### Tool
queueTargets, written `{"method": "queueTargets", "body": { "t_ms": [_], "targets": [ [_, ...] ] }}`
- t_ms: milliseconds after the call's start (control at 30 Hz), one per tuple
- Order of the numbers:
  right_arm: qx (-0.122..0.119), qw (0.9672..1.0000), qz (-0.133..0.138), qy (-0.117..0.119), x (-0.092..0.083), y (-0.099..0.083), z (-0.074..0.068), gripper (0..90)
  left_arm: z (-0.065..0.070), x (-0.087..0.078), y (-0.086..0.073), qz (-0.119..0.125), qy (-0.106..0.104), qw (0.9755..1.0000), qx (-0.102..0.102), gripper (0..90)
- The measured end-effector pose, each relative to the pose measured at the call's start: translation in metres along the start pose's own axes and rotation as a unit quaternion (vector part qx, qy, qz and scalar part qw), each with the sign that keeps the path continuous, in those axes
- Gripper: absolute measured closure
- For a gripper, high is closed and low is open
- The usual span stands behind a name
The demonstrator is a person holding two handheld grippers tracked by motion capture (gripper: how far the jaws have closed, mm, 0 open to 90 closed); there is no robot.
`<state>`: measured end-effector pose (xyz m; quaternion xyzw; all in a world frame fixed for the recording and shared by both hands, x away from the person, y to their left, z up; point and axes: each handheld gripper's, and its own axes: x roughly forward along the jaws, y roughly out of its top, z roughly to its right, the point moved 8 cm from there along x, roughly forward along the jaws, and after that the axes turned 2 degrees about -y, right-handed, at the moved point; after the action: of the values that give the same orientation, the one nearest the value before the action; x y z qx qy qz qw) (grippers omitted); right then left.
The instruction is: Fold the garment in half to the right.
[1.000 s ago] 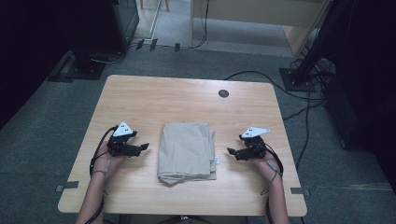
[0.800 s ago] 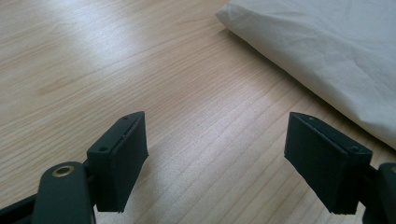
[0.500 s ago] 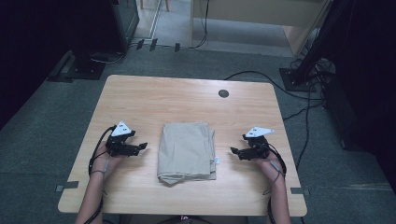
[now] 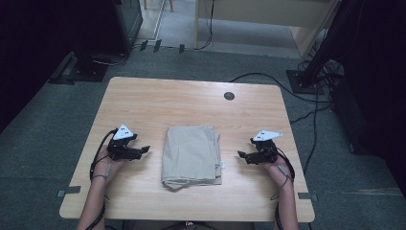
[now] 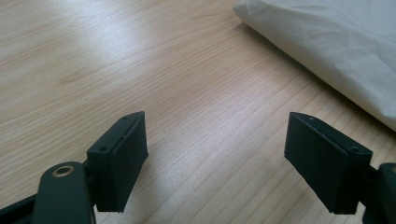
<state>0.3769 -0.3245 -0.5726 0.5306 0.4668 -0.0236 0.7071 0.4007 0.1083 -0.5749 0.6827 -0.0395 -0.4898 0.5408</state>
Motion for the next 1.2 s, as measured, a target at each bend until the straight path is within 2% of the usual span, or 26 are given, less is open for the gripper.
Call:
{"method": "queueTargets", "body": {
  "t_ms": [500,700,800,1067,1200],
  "targets": [
    [0.002,0.9999,-0.008,-0.009,0.003,-0.006,0.005,17.1,-0.004,0.001,-0.003,-0.007,0.013,0.9999,0.001,21.5],
    [0.004,0.9999,-0.004,-0.013,0.005,-0.006,0.006,17.1,-0.005,0.002,-0.003,-0.010,0.018,0.9998,0.001,21.5],
    [0.005,0.9999,0.000,-0.014,0.005,-0.006,0.007,16.7,-0.006,0.004,-0.004,-0.022,0.025,0.9994,0.002,21.5],
    [0.007,0.9998,0.008,-0.019,0.006,-0.006,0.010,16.5,-0.010,0.005,-0.003,-0.021,0.034,0.9992,-0.004,21.5],
    [0.016,0.9995,0.008,-0.026,0.007,-0.005,0.013,16.5,-0.011,0.006,-0.002,-0.020,0.036,0.9991,-0.007,21.3]
  ]
}}
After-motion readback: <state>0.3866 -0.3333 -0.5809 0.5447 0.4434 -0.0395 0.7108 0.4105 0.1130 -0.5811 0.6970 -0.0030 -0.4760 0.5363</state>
